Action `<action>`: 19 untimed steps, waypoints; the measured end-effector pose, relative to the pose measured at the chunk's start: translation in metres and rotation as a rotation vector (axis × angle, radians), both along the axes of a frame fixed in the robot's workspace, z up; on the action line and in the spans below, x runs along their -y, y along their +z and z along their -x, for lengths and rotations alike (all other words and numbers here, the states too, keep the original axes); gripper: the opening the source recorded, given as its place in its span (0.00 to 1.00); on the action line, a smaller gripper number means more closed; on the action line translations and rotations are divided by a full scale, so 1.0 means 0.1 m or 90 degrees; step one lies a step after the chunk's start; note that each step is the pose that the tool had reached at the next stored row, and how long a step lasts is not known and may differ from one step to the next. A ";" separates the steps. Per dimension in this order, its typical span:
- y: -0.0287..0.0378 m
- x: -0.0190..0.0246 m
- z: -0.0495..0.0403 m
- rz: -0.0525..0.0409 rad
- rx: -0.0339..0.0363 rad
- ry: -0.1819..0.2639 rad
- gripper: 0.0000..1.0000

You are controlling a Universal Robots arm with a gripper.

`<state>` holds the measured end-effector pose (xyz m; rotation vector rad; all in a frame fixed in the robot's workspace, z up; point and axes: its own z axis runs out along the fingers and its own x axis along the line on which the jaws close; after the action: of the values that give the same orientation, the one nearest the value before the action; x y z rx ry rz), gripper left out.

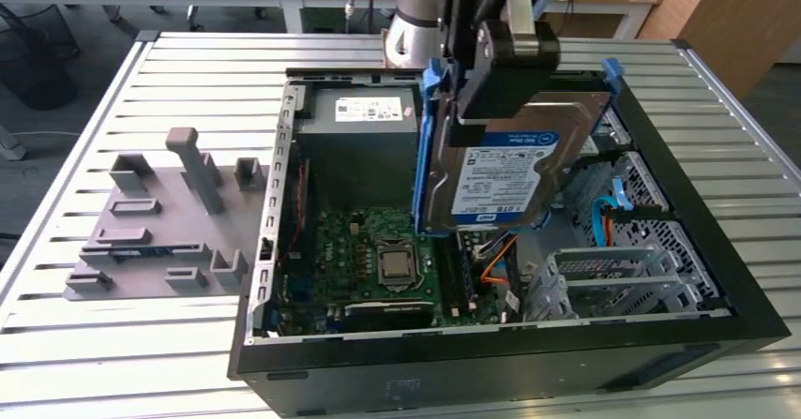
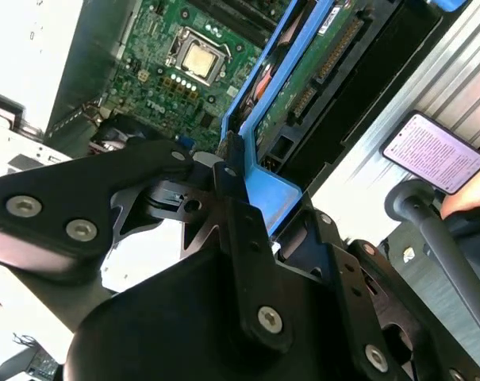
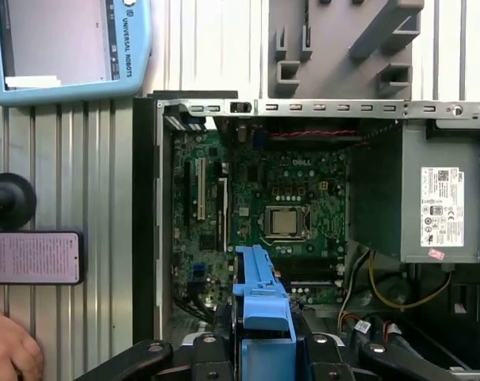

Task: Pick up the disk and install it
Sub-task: 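Insert the disk into the insertion slot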

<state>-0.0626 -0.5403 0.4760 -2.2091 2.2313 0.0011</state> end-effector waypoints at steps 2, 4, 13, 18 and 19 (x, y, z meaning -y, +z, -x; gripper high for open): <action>-0.002 0.005 -0.078 0.0001 -0.0002 0.000 0.36; -0.005 0.007 -0.165 0.0001 -0.0002 0.000 0.36; -0.036 0.072 -0.429 0.0001 -0.0002 0.000 0.36; -0.056 0.153 -0.479 0.0001 -0.0002 0.000 0.36; -0.059 0.163 -0.498 0.0001 -0.0002 0.000 0.36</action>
<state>-0.0128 -0.5566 0.4701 -2.2094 2.2315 0.0013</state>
